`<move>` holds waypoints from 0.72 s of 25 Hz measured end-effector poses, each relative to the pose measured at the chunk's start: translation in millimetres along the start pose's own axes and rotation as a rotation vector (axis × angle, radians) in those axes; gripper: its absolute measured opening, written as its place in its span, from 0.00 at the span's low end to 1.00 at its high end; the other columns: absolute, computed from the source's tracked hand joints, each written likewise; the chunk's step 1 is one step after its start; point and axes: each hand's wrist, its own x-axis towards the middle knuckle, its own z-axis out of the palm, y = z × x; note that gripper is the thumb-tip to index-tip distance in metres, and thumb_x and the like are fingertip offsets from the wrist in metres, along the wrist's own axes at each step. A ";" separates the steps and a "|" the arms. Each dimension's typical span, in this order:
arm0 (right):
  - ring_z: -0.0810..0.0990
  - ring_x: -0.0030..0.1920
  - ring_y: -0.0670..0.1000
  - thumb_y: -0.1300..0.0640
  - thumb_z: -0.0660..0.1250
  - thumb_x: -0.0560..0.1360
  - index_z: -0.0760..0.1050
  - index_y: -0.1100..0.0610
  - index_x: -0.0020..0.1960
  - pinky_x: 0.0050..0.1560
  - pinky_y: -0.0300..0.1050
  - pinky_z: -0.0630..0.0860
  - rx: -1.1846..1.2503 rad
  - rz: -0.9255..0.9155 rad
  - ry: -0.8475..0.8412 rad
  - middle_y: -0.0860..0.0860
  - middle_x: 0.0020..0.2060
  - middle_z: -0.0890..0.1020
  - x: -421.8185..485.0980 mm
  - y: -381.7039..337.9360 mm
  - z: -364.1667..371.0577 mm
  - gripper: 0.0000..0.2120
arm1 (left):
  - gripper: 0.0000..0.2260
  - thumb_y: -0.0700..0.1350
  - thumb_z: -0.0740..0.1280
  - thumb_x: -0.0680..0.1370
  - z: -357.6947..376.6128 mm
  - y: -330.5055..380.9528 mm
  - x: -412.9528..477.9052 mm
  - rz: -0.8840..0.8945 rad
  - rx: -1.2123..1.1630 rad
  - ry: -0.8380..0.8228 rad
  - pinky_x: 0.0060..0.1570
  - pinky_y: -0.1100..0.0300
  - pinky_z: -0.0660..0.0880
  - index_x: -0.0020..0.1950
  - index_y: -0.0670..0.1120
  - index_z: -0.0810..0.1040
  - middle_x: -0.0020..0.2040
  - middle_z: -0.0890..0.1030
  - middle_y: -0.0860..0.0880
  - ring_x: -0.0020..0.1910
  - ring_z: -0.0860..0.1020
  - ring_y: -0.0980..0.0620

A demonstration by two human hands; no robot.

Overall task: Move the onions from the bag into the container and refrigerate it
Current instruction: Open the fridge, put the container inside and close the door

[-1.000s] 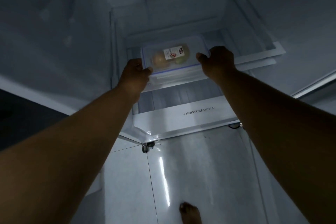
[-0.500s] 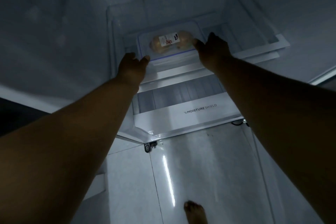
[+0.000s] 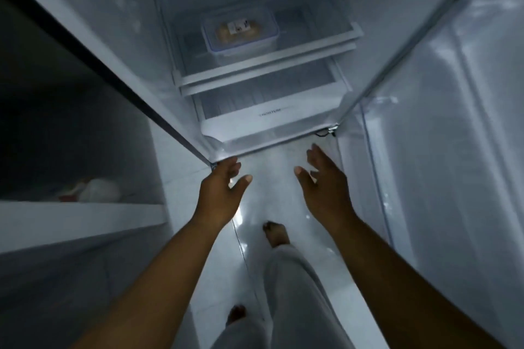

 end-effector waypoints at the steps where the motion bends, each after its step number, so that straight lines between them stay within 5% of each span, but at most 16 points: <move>1: 0.77 0.62 0.51 0.52 0.66 0.77 0.62 0.54 0.75 0.62 0.44 0.74 0.006 0.040 0.015 0.53 0.68 0.74 -43.3 0.5 -16.4 0.29 | 0.22 0.44 0.72 0.74 -0.8 2.2 -37.0 0.017 0.024 -0.042 0.58 0.66 0.70 0.67 0.46 0.74 0.59 0.81 0.50 0.57 0.78 0.56; 5: 0.78 0.59 0.45 0.53 0.68 0.76 0.66 0.53 0.72 0.60 0.38 0.74 0.098 0.121 0.178 0.50 0.65 0.77 -195.4 5.1 -85.6 0.27 | 0.21 0.45 0.73 0.74 -0.8 19.9 -146.8 0.116 0.063 -0.199 0.57 0.67 0.70 0.65 0.48 0.75 0.60 0.82 0.49 0.57 0.78 0.57; 10: 0.82 0.51 0.42 0.52 0.69 0.73 0.75 0.48 0.63 0.50 0.30 0.76 0.098 0.152 0.594 0.44 0.55 0.82 -350.5 13.2 -173.2 0.18 | 0.22 0.49 0.71 0.74 20.5 79.6 -237.0 0.381 0.187 -0.426 0.55 0.73 0.67 0.68 0.51 0.72 0.62 0.78 0.54 0.61 0.76 0.58; 14: 0.82 0.42 0.43 0.54 0.68 0.76 0.77 0.45 0.55 0.39 0.23 0.71 0.079 0.158 1.102 0.48 0.47 0.84 -420.7 11.4 -253.3 0.09 | 0.24 0.54 0.65 0.76 61.9 172.4 -295.5 0.803 0.276 -0.533 0.62 0.74 0.62 0.71 0.50 0.69 0.66 0.72 0.56 0.66 0.70 0.60; 18: 0.77 0.58 0.41 0.50 0.64 0.78 0.71 0.47 0.66 0.47 0.18 0.68 0.150 0.118 1.271 0.45 0.61 0.79 -431.9 -6.0 -337.3 0.17 | 0.25 0.55 0.63 0.79 94.2 254.5 -340.7 1.326 0.334 -0.451 0.70 0.71 0.57 0.73 0.46 0.65 0.74 0.67 0.49 0.73 0.63 0.55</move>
